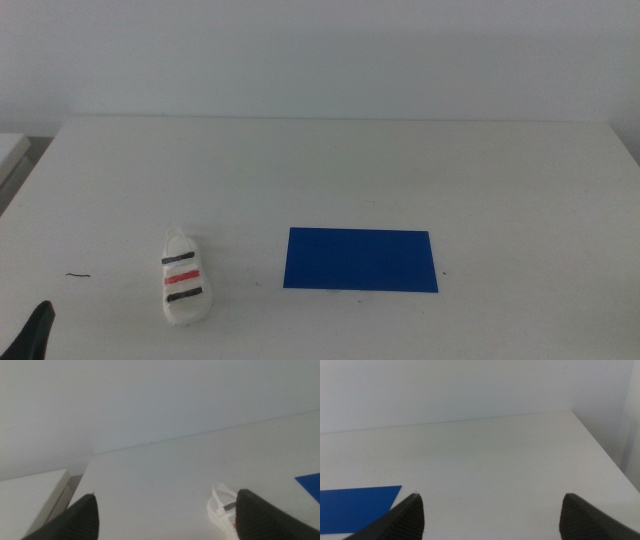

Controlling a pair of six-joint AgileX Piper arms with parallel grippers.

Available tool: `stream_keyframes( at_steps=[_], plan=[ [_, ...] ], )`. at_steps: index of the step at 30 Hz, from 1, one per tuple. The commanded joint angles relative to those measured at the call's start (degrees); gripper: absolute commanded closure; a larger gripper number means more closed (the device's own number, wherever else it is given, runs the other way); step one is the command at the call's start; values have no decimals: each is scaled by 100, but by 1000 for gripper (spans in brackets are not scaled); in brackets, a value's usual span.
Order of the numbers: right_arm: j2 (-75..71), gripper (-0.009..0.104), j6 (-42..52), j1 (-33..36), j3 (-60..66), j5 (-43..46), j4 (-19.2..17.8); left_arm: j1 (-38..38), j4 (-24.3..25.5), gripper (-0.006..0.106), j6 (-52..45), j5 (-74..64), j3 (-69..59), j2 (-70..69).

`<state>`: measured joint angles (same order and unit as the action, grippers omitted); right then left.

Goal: Use one arm to grab the shoe from the table and place it on the mat.

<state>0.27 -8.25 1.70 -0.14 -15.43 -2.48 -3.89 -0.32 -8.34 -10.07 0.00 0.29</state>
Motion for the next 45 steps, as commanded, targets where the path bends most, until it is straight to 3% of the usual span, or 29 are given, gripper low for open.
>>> stream_keyframes(
  at_steps=[1, 5, 11, 15, 20, 25, 31, 45],
  plan=[
    [-27, 16, 35, -12, 14, 38, -35, -20, -86, 7, 156, 42, 0, -29],
    [-27, 16, 35, -12, 14, 38, -35, -15, -115, 7, 905, -977, 1251, 1161],
    [-27, 16, 35, -12, 14, 38, -35, -31, -304, 7, 2055, -4378, 4086, 3969],
    [-27, 16, 35, -12, 14, 38, -35, -51, -520, 7, 2494, -5344, 5358, 5474],
    [-27, 16, 35, -12, 14, 38, -35, -607, -525, 7, 2670, -5157, 6228, 7093],
    [-27, 16, 35, -12, 14, 38, -35, -1253, 32, 7, 3366, -5122, 6812, 8401],
    [-27, 16, 35, -12, 14, 38, -35, -1326, -129, 7, 3752, -4689, 6841, 9521],
    [-27, 16, 35, -12, 14, 38, -35, -1326, -80, 7, 4181, -2602, 5642, 10053]
  ],
)
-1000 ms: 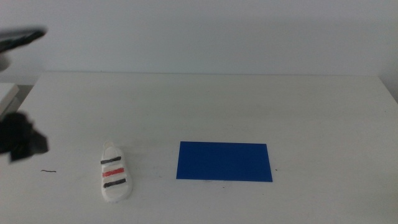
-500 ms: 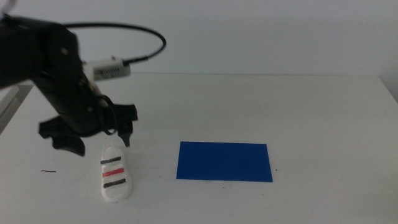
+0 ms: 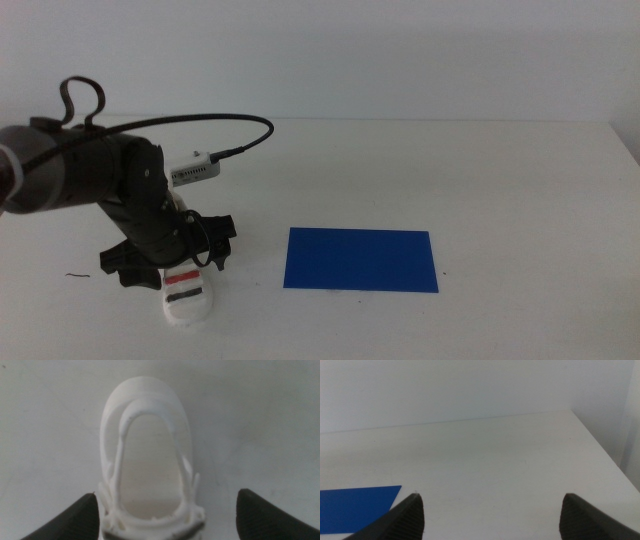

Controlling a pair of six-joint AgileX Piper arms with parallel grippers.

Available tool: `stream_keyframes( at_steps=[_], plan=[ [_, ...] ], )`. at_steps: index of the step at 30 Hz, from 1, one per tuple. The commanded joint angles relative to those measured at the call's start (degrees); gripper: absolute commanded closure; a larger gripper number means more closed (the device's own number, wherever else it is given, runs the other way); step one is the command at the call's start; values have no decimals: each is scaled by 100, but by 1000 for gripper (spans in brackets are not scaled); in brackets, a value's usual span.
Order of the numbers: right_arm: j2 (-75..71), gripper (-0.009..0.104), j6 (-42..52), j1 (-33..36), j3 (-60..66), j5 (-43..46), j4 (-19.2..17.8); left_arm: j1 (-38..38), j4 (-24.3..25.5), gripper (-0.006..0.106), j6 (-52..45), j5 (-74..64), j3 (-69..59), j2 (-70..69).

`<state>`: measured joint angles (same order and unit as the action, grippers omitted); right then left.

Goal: Use one arm to grab the shoe from the table and place it on the mat.

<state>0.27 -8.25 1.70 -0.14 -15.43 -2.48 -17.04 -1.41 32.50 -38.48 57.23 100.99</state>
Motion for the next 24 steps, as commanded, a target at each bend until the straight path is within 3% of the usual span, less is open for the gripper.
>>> stream_keyframes(
  at_steps=[1, 5, 8, 11, 16, 18, 24],
  plan=[
    [-27, 16, 35, -12, 14, 38, -35, -11, 81, 7, 97, 330, -117, 1],
    [-27, 16, 35, -12, 14, 38, -35, -11, 141, 9, 97, 448, -129, 156],
    [-27, 16, 35, -12, 14, 38, -35, -11, 92, 19, 86, 393, -129, 181],
    [-27, 16, 35, -12, 14, 38, -35, -11, 92, 41, 86, 157, -118, 49],
    [-27, 16, 35, -12, 14, 38, -35, -168, 64, 86, 46, -506, 162, -390],
    [-27, 16, 35, -12, 14, 38, -35, -365, 53, 99, 46, -1030, 591, -364],
    [-27, 16, 35, -12, 14, 38, -35, -1307, 201, 102, 90, -1752, 2220, 274]
  ],
)
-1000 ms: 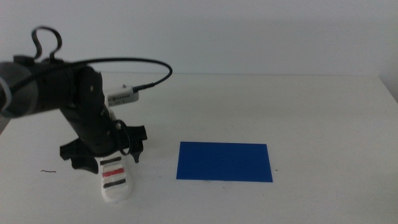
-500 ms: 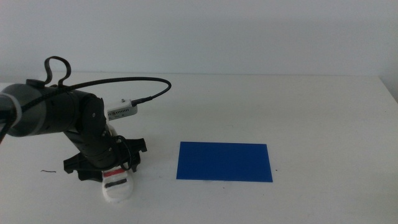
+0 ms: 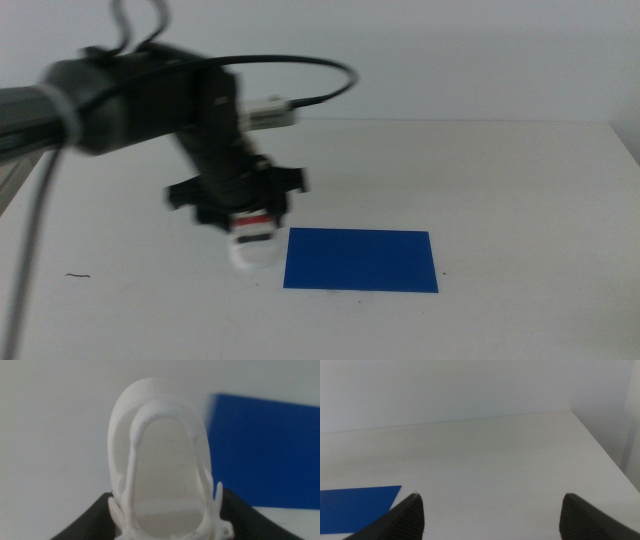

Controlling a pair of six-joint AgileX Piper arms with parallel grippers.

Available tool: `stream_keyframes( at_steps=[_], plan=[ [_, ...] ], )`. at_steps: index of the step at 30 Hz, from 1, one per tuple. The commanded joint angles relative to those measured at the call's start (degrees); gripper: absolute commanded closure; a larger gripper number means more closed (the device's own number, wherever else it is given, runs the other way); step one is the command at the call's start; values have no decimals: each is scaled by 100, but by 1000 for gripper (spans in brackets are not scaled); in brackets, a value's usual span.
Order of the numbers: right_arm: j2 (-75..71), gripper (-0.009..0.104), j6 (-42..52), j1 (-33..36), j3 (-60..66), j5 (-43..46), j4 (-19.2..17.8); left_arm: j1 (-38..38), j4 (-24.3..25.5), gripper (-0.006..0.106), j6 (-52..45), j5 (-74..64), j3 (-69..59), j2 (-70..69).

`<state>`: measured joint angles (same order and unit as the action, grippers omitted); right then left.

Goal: Use one arm to grab the shoe from the table and place it on the mat.

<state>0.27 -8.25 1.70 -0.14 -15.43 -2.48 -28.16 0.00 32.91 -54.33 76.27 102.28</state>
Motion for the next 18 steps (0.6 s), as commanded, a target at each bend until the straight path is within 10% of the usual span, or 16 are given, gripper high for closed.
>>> stream_keyframes(
  at_steps=[1, 12, 18],
  plan=[
    [-27, 16, 35, -12, 14, 38, -35, -345, 60, 102, 50, -250, 594, 341],
    [-27, 16, 35, -12, 14, 38, -35, -1196, 62, 102, 86, -1390, 3168, 2272],
    [-27, 16, 35, -12, 14, 38, -35, -1290, 122, 102, -1466, -1444, 3525, 2518]
  ],
)
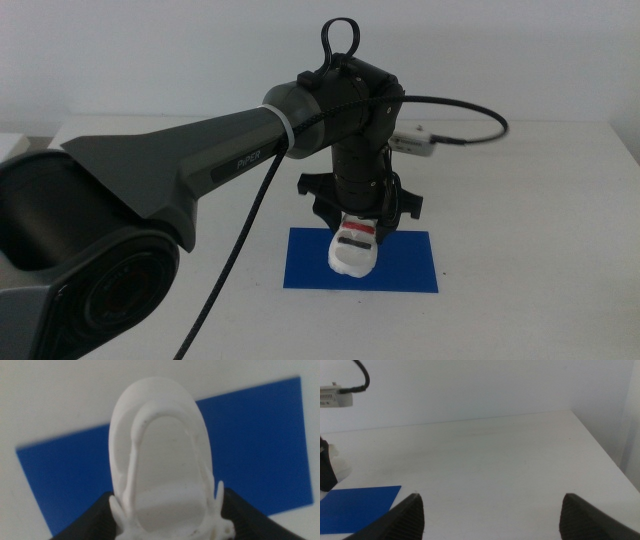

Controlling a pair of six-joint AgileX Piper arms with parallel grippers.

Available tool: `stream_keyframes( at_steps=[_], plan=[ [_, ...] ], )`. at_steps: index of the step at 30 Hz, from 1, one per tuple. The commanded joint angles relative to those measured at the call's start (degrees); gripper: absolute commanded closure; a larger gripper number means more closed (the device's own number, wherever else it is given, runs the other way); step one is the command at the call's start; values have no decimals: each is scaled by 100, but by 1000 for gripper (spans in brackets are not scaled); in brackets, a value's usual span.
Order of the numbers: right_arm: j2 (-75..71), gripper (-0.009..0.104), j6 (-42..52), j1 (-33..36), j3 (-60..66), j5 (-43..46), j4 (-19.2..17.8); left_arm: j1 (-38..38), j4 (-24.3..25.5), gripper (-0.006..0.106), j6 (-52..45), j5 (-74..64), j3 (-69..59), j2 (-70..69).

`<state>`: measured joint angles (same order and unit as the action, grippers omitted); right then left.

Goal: Use one arm to grab the shoe from the table and place it on the mat.

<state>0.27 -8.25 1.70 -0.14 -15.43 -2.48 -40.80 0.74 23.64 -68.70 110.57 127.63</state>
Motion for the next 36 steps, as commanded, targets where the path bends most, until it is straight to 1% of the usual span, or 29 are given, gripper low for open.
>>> stream_keyframes(
  at_steps=[1, 3, 5, 9, 11, 14, 18, 22, 25, 27, 31, 33, 36],
  plan=[
    [-27, 16, 35, -12, 14, 38, -35, -26, 15, 102, -1110, 24, 95, -4],
    [-27, 16, 35, -12, 14, 38, -35, -26, -74, 102, -2364, -47, 95, -4],
    [-27, 16, 35, -12, 14, 38, -35, -26, -253, 102, -3813, -126, 95, -4],
    [-27, 16, 35, -12, 14, 38, -35, -26, -551, 102, -6015, -126, 95, -4],
    [-27, 16, 35, -12, 14, 38, -35, -26, -578, 102, -6933, -126, 95, -4],
    [-27, 16, 35, -12, 14, 38, -35, -26, -624, 102, -7792, -126, 95, 5],
    [-27, 16, 35, -12, 14, 38, -35, 15, -882, 102, -8272, -69, 95, 80],
    [-27, 16, 35, -12, 14, 38, -35, 144, -1164, 101, -8180, -41, 95, 226],
    [-27, 16, 35, -12, 14, 38, -35, 183, -1163, 100, -8023, 80, 95, 295],
    [-27, 16, 35, -12, 14, 38, -35, 193, -1066, 100, -7914, 177, 95, 296],
    [-27, 16, 35, -12, 14, 38, -35, 193, -1029, 99, -7963, 201, 95, 296],
    [-27, 16, 35, -12, 14, 38, -35, 193, -1029, 96, -8035, 190, 95, 311],
    [-27, 16, 35, -12, 14, 38, -35, 193, -1029, 86, -8152, 77, 95, 364]
  ],
)
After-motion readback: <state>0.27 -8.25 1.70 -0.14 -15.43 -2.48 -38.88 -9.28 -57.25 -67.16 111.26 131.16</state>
